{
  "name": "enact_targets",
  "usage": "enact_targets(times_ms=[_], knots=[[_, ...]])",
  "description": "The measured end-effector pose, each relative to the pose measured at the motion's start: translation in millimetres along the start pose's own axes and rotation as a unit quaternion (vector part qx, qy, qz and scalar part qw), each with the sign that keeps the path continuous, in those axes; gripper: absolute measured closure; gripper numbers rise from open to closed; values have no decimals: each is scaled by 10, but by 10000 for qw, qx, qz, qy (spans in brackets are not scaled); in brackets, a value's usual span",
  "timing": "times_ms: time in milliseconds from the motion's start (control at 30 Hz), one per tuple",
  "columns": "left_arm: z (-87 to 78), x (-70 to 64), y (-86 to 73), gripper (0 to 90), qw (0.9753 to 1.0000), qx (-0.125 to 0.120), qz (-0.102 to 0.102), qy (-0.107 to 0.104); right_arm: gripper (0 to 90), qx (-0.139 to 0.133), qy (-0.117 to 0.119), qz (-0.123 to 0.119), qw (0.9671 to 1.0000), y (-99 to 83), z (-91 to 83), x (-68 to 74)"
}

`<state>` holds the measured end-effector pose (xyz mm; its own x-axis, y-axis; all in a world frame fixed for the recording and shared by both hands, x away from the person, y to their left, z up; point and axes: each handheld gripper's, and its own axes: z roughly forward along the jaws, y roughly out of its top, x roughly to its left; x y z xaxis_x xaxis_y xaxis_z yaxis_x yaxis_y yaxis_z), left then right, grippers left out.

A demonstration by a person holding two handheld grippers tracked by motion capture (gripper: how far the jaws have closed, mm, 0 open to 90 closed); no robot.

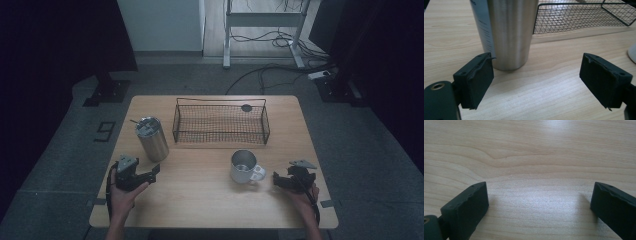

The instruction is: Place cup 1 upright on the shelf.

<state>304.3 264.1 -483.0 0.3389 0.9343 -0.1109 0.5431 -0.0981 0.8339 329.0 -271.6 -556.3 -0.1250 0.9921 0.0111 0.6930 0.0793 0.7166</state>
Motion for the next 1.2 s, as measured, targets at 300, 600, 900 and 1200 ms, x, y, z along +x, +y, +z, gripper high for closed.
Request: enact_targets(times_ms=[300, 600, 900, 1200], knots=[[118, 74, 54, 109, 9999, 80, -65, 97, 14, -1, 1, 5, 10000, 0, 0, 0], [215, 136, 153, 61, 9997, 123, -32, 191, 10, 1, -67, 76, 9999, 0, 1, -10], [313, 190, 221, 62, 9994, 173, -96, 275, 10, 0, -71, 79, 9999, 0, 2, -10], [375, 212, 303, 55, 9995, 230, -3, 222, 10, 1, -74, 80, 9999, 0, 2, -10]])
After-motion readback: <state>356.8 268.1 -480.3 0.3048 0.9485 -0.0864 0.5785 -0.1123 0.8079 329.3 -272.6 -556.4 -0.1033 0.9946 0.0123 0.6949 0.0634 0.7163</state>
